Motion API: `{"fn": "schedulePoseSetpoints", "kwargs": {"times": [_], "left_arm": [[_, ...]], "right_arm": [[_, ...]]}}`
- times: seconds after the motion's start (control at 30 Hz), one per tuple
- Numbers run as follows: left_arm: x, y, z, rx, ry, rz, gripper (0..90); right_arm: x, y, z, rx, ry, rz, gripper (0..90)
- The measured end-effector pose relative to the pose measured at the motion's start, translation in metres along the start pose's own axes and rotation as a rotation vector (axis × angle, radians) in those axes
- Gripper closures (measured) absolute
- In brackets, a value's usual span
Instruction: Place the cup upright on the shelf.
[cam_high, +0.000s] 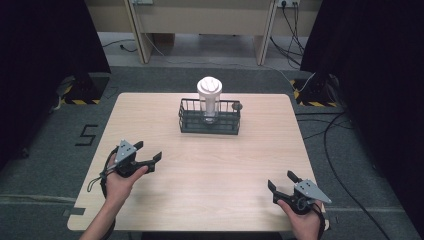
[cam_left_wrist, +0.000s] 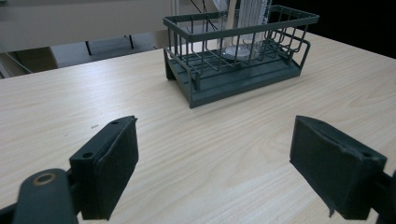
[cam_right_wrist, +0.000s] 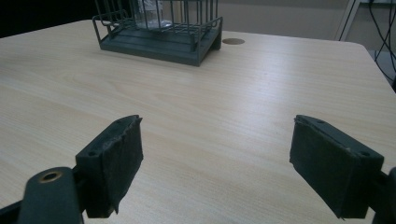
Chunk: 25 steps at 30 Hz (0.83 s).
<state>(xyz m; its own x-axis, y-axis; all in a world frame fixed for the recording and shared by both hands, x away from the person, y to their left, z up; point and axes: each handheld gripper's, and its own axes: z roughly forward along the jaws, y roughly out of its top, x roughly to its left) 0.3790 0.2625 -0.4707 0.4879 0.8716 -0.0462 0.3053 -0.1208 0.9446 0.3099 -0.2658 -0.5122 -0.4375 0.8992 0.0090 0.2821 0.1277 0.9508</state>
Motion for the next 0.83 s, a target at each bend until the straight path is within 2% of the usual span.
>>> {"fn": "schedulePoseSetpoints", "kwargs": {"times": [0.3,0.47,0.83], "left_arm": [[0.003,-0.021,-0.011,0.018,0.014,0.002,14.8],[0.005,-0.037,-0.016,0.021,0.013,-0.026,14.8],[0.01,-0.045,-0.026,-0.022,0.003,-0.052,15.2]], "right_arm": [[0.0,0.0,0.0,0.0,-0.001,0.001,17.8],[0.0,0.0,0.0,0.004,0.0,0.002,17.9],[0.001,0.0,0.0,0.006,0.004,0.002,18.0]]}}
